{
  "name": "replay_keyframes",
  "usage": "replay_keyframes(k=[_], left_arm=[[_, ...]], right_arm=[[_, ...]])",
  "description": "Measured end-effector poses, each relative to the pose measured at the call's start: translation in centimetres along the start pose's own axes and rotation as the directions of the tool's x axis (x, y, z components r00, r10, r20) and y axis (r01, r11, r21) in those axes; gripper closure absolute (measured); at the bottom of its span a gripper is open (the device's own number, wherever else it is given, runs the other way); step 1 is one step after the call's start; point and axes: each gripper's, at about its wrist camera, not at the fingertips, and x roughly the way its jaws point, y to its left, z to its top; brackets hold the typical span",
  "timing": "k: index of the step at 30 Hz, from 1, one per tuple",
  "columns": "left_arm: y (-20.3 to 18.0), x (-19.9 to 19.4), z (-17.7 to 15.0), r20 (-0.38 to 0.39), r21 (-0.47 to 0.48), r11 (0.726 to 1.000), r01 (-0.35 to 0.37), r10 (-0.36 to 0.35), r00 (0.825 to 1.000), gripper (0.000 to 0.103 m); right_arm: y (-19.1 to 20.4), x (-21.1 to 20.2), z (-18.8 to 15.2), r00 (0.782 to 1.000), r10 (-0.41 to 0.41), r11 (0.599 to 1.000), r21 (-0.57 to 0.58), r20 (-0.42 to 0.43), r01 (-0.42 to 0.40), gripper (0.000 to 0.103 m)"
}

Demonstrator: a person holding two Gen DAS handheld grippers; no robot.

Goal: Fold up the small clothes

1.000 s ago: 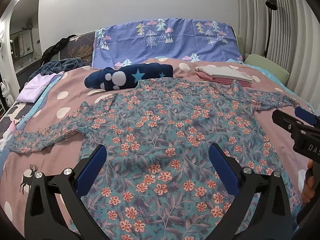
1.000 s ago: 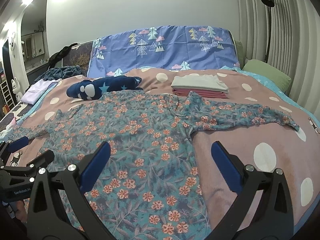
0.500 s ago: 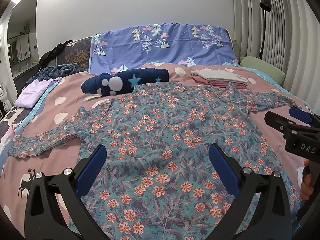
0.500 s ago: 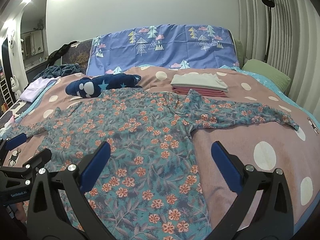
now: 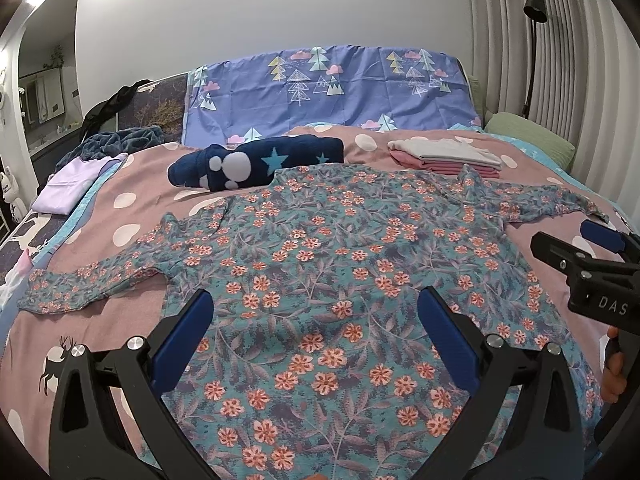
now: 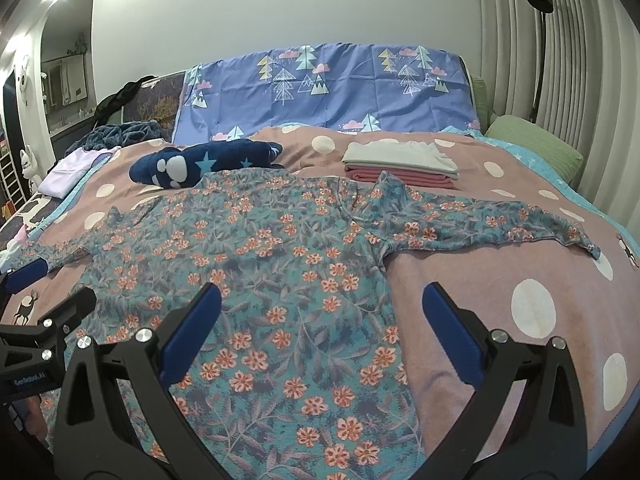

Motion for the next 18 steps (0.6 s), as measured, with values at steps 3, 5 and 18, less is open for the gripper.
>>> replay_keyframes(k=[3, 5, 18], left_arm=[[0.05, 0.03, 0.03, 0.001, 0.001, 1.0, -0.001, 0.001, 1.0, 0.001], [0.11, 0.06, 0.05, 0.002, -0.002, 1.0, 0.002, -0.002, 1.0, 0.001], [0.23, 0.05, -0.1, 0.003, -0.008, 1.0, 0.009, -0.009, 1.0, 0.001]], right_arm=[[0.07, 0.0, -0.04, 1.0, -0.001, 1.0, 0.0, 0.0, 0.001, 0.002], [0.07, 0.03, -0.05, 1.0, -0.001, 1.0, 0.0, 0.0, 0.001, 0.002], [0.56, 0.36, -0.34, 1.0, -0.018, 0.999, -0.031, 0.002, 0.018, 0.002]])
